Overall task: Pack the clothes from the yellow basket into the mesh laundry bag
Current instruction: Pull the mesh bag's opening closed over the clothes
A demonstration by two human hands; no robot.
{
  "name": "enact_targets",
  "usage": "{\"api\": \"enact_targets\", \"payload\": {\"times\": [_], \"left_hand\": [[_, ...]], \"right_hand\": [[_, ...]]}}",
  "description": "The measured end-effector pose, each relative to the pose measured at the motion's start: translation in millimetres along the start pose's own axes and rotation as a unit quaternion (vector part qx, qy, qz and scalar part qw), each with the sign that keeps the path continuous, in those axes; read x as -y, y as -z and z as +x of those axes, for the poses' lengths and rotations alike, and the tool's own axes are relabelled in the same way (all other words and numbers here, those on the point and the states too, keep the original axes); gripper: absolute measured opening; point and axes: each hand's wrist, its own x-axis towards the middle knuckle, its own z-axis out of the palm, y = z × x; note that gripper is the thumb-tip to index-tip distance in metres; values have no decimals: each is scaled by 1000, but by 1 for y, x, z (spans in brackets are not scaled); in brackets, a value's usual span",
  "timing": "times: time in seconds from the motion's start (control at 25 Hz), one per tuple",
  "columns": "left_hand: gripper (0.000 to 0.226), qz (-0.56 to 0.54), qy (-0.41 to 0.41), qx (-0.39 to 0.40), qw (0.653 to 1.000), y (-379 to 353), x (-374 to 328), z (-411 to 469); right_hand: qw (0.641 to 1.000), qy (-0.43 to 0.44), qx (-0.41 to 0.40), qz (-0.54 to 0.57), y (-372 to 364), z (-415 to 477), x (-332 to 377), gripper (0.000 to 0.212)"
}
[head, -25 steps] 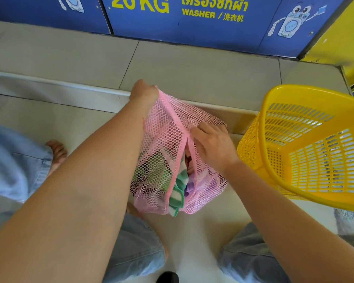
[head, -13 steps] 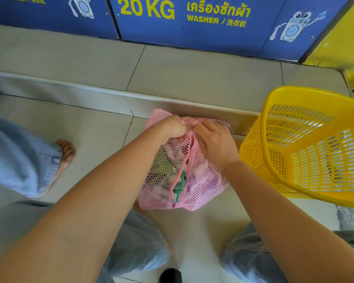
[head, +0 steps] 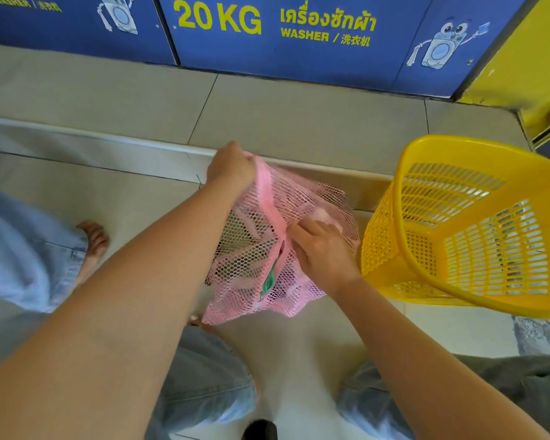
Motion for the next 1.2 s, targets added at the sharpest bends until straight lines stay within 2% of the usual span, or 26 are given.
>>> {"api": "enact_targets", "payload": {"times": [0.04, 0.08, 0.16, 0.2, 0.24, 0.36, 0.52, 0.6, 0.72, 0.92, 1.04, 1.12, 1.2], "left_hand": [[38, 46, -19, 39, 998, -5, 3, -8], [40, 71, -28, 113, 991, -11, 5, -16], [38, 78, 26, 298, 951, -14, 3, -33], [35, 72, 60, 359, 928, -14, 1, -40], [34, 56, 68, 380, 921, -14, 0, -44], [23, -8, 6, 322, 947, -18, -6, -50], [17, -74, -57, 157, 983, -16, -7, -46], [24, -85, -51, 99, 990, -13, -4, -42], [29, -87, -47, 59, 993, -10, 1, -40], [26, 7, -61, 76, 995, -20, 16, -43], [27, 89, -41, 165, 981, -20, 33, -43], [27, 95, -15, 224, 970, -21, 46, -43], [28, 79, 10, 245, 966, -30, 62, -45]], "right_hand": [[1000, -3, -7, 1, 2, 5, 0, 13], [1000, -4, -15, 1, 4, 10, 1, 12], [999, -9, -41, 8, 9, 18, 1, 11], [999, -9, -52, 11, 11, 20, 1, 10], [998, -6, -57, 11, 12, 21, 1, 10], [998, 10, -56, 5, 14, 18, 4, 6], [999, 13, -36, -14, 16, 11, 8, 10], [999, 38, 15, -23, 9, -3, 13, 16], [987, 89, 132, -33, -12, -34, 24, 31], [976, 77, 199, -39, -23, -46, 24, 23], [971, 53, 230, -31, -17, -46, 24, 23], [973, 6, 229, -23, -13, -47, 21, 29], [980, -45, 194, -15, -8, -40, 16, 29]]}}
